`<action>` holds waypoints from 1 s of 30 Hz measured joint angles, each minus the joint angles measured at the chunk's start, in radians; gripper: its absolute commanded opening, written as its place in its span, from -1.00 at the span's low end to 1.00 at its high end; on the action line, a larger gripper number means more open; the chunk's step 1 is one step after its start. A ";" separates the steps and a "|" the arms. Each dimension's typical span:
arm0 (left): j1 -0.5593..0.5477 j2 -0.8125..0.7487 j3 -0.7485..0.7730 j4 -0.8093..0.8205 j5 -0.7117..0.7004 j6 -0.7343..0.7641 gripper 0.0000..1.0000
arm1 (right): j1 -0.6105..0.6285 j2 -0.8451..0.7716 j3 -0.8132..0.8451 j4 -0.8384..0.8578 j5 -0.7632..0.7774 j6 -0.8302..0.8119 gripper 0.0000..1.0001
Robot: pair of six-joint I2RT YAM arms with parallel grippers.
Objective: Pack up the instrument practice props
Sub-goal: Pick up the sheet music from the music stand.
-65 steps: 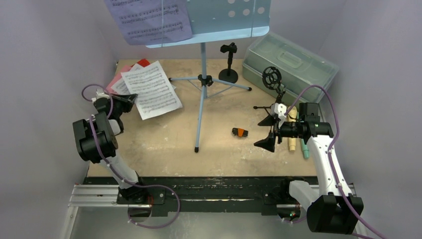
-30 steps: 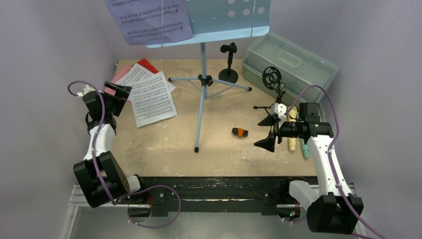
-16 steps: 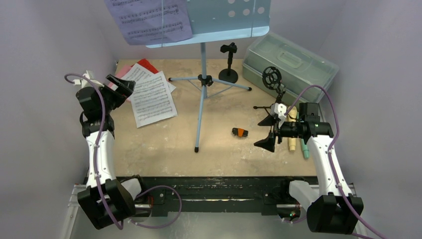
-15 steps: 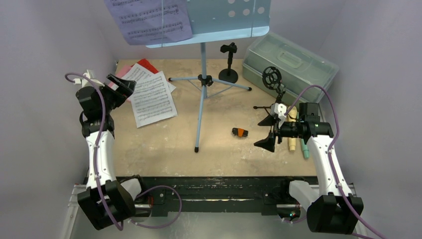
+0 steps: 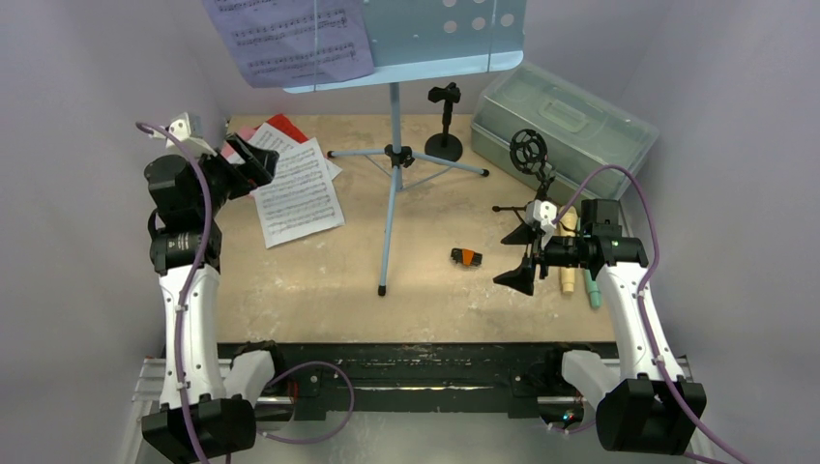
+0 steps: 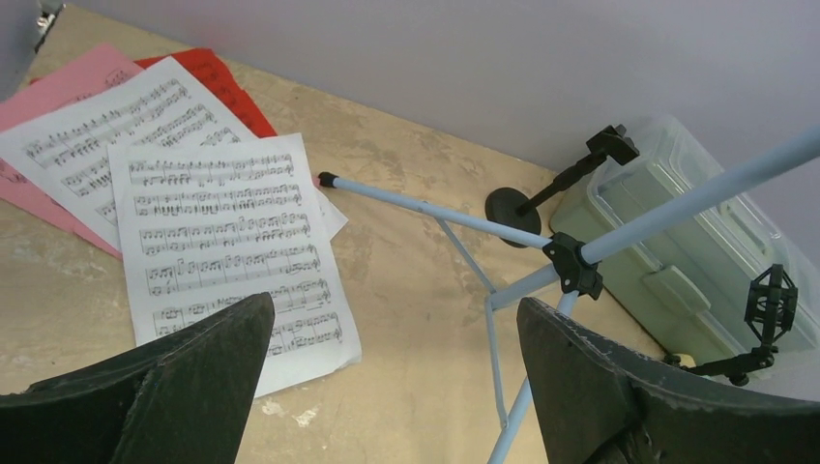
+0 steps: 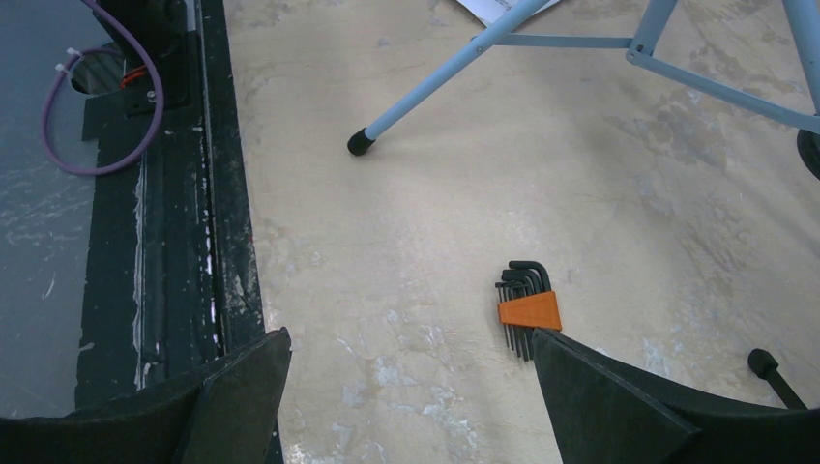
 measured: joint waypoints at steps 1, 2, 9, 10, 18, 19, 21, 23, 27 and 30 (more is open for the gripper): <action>-0.005 -0.005 0.011 -0.011 -0.004 0.011 0.93 | 0.000 0.000 0.000 0.000 0.000 0.000 0.98; -0.010 -0.012 0.024 -0.024 -0.008 0.023 0.93 | 0.000 0.000 0.000 0.000 0.001 0.000 0.98; -0.039 -0.034 0.094 -0.091 -0.017 0.075 0.93 | 0.000 0.000 0.000 0.000 0.003 0.000 0.98; -0.042 -0.034 0.104 -0.098 -0.015 0.080 0.92 | 0.000 0.000 0.000 0.000 0.003 0.000 0.98; -0.055 -0.035 0.201 -0.136 0.042 0.092 0.93 | 0.000 0.009 0.000 0.000 0.003 0.000 0.98; -0.058 -0.035 0.214 -0.135 0.055 0.092 0.92 | 0.000 0.011 0.000 0.000 0.003 0.000 0.98; -0.061 -0.035 0.240 -0.128 0.086 0.089 0.93 | 0.001 0.015 0.000 0.000 0.005 0.000 0.98; -0.061 -0.029 0.263 -0.121 0.116 0.082 0.93 | 0.001 0.019 0.000 0.000 0.006 -0.004 0.98; -0.062 0.009 0.321 -0.081 0.169 0.053 0.93 | 0.001 0.027 0.000 -0.001 0.006 -0.013 0.98; -0.066 0.045 0.359 -0.059 0.192 0.029 0.93 | 0.001 0.025 0.000 -0.001 0.006 -0.017 0.98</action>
